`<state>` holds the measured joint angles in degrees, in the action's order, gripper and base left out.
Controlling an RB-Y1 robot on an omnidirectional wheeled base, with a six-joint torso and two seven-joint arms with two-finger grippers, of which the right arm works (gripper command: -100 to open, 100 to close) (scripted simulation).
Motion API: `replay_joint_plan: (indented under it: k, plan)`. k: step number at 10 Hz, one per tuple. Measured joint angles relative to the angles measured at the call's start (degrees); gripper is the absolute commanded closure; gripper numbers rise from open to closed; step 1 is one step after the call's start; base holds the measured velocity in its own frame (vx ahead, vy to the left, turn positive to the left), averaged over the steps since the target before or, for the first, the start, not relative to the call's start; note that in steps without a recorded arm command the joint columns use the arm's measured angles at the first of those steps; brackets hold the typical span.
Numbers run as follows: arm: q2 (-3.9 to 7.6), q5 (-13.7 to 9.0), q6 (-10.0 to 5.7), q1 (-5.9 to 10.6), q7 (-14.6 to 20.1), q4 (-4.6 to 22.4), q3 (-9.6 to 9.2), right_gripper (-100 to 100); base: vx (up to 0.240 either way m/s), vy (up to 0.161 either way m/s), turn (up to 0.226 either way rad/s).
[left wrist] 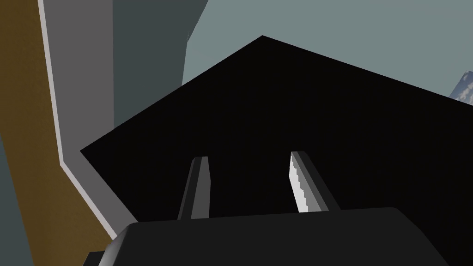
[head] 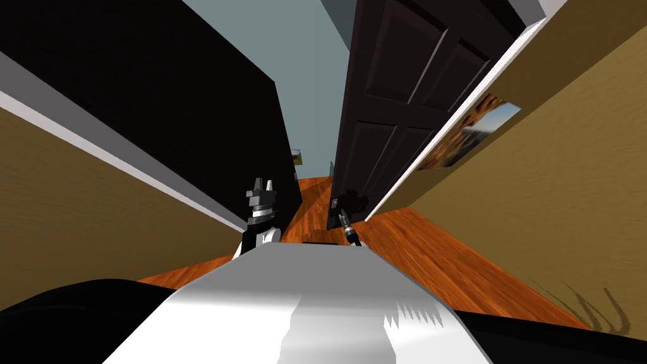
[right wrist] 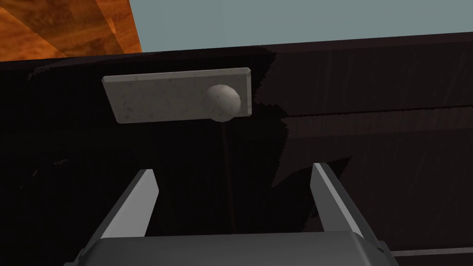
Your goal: Push the door open
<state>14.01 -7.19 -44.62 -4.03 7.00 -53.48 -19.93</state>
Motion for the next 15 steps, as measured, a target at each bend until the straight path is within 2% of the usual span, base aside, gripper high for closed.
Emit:
replay_joint_plan:
  k: [6,7,12,15]
  plan:
    - [-1.51,-0.1,-0.28,0.98,-0.8,1.9,1.07,-100,0.171,0.038,0.028]
    - [-1.56,0.0,-0.38,0.95,-0.8,1.9,1.02,100,-0.021,0.002,0.001]
    - [-1.49,0.0,-0.13,0.92,-0.8,2.0,1.04,100,-0.014,-0.002,0.001]
    - [-2.03,-0.1,0.39,0.66,-1.3,2.4,1.42,100,0.133,0.038,-0.044]
